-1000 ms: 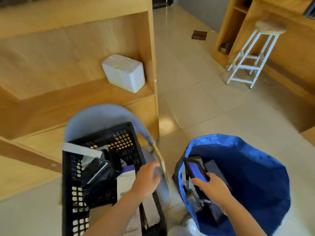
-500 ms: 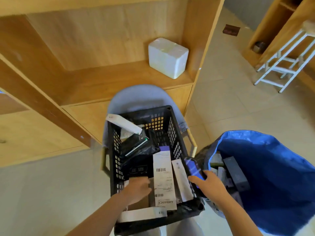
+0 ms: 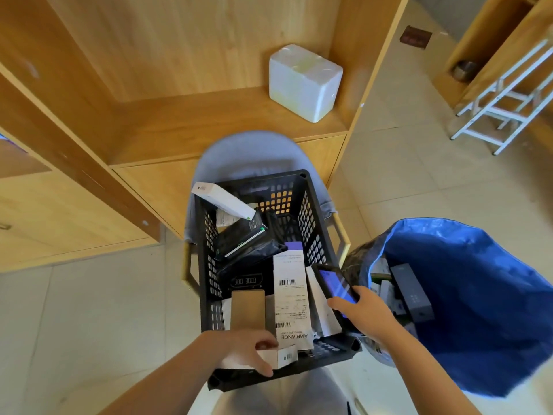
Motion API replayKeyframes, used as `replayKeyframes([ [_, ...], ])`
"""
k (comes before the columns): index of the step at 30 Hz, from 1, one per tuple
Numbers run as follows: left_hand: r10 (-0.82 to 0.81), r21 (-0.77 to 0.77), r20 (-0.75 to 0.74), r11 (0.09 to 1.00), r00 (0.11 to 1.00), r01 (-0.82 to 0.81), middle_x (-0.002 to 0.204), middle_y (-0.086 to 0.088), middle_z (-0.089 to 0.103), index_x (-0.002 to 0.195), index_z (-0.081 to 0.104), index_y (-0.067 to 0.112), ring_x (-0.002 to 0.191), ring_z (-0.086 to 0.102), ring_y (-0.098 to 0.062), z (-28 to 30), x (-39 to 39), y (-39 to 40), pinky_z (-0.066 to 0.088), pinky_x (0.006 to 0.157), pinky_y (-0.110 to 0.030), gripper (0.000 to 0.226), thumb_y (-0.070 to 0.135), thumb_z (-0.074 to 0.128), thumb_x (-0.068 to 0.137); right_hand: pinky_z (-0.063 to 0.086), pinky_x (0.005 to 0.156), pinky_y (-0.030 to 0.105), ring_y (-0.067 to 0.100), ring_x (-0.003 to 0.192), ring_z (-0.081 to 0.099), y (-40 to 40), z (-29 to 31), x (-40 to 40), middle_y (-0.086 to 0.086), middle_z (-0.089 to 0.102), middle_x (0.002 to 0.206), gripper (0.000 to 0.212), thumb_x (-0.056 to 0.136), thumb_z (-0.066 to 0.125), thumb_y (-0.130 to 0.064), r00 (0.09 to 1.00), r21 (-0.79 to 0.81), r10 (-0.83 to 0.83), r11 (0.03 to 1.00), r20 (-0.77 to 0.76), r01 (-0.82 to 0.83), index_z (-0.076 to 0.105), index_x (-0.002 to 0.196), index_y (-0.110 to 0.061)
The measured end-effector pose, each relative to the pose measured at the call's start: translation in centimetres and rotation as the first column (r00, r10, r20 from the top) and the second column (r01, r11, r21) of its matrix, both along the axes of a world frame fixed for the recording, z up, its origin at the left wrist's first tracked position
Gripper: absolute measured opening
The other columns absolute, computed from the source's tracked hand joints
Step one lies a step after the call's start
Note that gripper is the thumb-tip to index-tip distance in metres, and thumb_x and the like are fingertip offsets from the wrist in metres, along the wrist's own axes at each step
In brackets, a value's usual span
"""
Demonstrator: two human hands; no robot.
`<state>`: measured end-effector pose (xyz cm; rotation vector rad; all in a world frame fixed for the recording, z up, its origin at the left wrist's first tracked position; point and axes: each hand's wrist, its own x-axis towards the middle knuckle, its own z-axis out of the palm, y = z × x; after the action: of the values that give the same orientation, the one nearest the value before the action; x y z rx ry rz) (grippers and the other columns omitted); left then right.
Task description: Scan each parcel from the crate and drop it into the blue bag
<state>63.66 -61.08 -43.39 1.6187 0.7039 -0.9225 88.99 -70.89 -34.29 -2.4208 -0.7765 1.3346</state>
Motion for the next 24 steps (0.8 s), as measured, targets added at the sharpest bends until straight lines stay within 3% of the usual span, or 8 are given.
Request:
replayKeyframes([
  [4, 0.038, 0.065, 0.055, 0.997, 0.998, -0.042, 0.132, 0.021, 0.05, 0.134, 0.045, 0.044, 0.12, 0.048, -0.008, 0.5, 0.1, 0.0, 0.039, 0.106, -0.034, 0.061, 0.067, 0.058, 0.079, 0.051, 0.067, 0.025, 0.011, 0.083, 0.061, 0.1, 0.3, 0.3, -0.008, 0.06, 0.093, 0.048, 0.086, 0.072, -0.047, 1.0, 0.013, -0.003, 1.0, 0.0, 0.003, 0.05, 0.117, -0.018],
  [8, 0.254, 0.105, 0.092, 0.959, 0.963, -0.263, 0.13, 0.013, 0.051, 0.137, 0.043, 0.039, 0.112, 0.049, -0.008, 1.6, 0.0, 1.2, 0.04, 0.1, -0.028, 0.046, 0.056, 0.048, 0.095, 0.042, 0.058, 0.018, 0.004, 0.076, 0.051, 0.2, 0.5, 0.6, -0.005, 0.05, 0.092, 0.058, 0.088, 0.071, -0.043, 1.0, 0.036, -0.001, 0.999, 0.006, 0.001, 0.047, 0.132, -0.012],
  [11, 0.506, 0.014, 0.135, 0.859, 0.852, -0.512, 0.124, 0.005, 0.054, 0.132, 0.041, 0.034, 0.111, 0.053, -0.014, 1.7, 0.2, 2.1, 0.045, 0.096, -0.03, 0.032, 0.043, 0.044, 0.102, 0.044, 0.059, 0.019, 0.005, 0.078, 0.053, 0.3, 0.5, 0.6, -0.004, 0.051, 0.094, 0.056, 0.088, 0.071, -0.043, 1.0, 0.035, -0.007, 0.999, -0.002, 0.007, 0.047, 0.128, -0.014],
  [13, 0.646, 0.01, 0.16, 0.755, 0.747, -0.655, 0.118, 0.004, 0.057, 0.13, 0.044, 0.029, 0.108, 0.057, -0.015, 1.5, 0.3, 2.3, 0.047, 0.096, -0.034, 0.032, 0.045, 0.041, 0.102, 0.048, 0.061, 0.022, 0.01, 0.082, 0.058, 0.4, 0.4, 0.6, -0.004, 0.056, 0.096, 0.05, 0.086, 0.072, -0.045, 1.0, 0.024, -0.009, 1.0, -0.01, 0.009, 0.048, 0.12, -0.016],
  [17, 0.758, 0.095, 0.146, 0.629, 0.636, -0.771, 0.12, 0.002, 0.059, 0.131, 0.043, 0.024, 0.108, 0.059, -0.017, -0.1, 0.1, 2.0, 0.049, 0.092, -0.035, 0.04, 0.047, 0.049, 0.099, 0.051, 0.065, 0.025, 0.014, 0.085, 0.064, 0.2, 0.1, 0.9, -0.003, 0.064, 0.095, 0.049, 0.083, 0.073, -0.048, 1.0, 0.017, 0.009, 1.0, -0.013, -0.009, 0.053, 0.116, -0.017],
  [21, 0.754, -0.122, 0.019, 0.654, 0.657, -0.747, 0.131, 0.004, 0.055, 0.138, 0.038, 0.028, 0.121, 0.053, -0.017, -0.6, 0.5, 0.4, 0.043, 0.1, -0.034, 0.047, 0.038, 0.057, 0.096, 0.052, 0.065, 0.025, 0.014, 0.085, 0.065, -0.1, -0.2, 1.1, -0.003, 0.064, 0.096, 0.05, 0.083, 0.073, -0.049, 1.0, 0.011, 0.014, 1.0, -0.016, -0.014, 0.054, 0.117, -0.017],
  [24, 0.826, -0.211, -0.019, 0.547, 0.563, -0.81, 0.127, -0.002, 0.063, 0.133, 0.051, 0.028, 0.115, 0.062, -0.017, -0.4, 0.9, -0.2, 0.051, 0.092, -0.03, 0.032, 0.033, 0.048, 0.102, 0.054, 0.068, 0.026, 0.013, 0.086, 0.064, -0.2, -0.2, 1.2, -0.006, 0.061, 0.096, 0.049, 0.083, 0.072, -0.049, 1.0, 0.004, 0.012, 1.0, -0.01, -0.012, 0.05, 0.115, -0.019],
])
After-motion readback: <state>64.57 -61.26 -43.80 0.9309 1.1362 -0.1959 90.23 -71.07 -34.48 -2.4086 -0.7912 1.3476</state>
